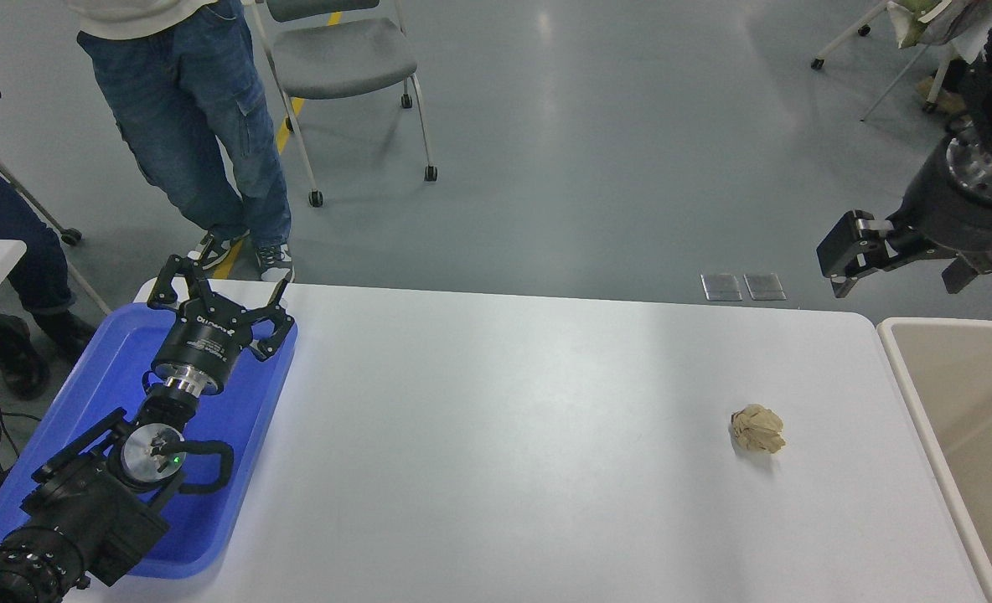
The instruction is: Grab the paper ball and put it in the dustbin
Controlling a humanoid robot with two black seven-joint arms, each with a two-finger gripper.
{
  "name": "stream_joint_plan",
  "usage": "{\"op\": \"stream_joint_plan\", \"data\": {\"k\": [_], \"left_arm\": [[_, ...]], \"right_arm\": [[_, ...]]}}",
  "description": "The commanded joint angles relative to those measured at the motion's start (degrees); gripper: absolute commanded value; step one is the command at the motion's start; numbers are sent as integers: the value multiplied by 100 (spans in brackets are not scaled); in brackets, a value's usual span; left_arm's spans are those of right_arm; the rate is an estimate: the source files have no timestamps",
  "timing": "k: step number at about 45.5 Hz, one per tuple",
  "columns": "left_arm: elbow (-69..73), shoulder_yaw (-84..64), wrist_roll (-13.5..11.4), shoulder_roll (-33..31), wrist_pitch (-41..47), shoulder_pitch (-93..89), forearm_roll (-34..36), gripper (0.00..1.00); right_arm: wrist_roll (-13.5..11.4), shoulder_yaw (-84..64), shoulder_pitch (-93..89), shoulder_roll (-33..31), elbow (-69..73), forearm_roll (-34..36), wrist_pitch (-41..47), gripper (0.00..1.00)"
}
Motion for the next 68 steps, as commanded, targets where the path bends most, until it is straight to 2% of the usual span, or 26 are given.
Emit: {"op": "stream_joint_plan", "data": {"k": [1, 68], "left_arm": [[0, -3, 0, -2, 0, 7, -3, 100], [0, -3, -44, -2, 0, 7, -3, 100]], "right_arm": [[0, 10, 21, 7, 0, 0, 0, 100], [0, 133, -269, 34, -114, 88, 0, 100]]}}
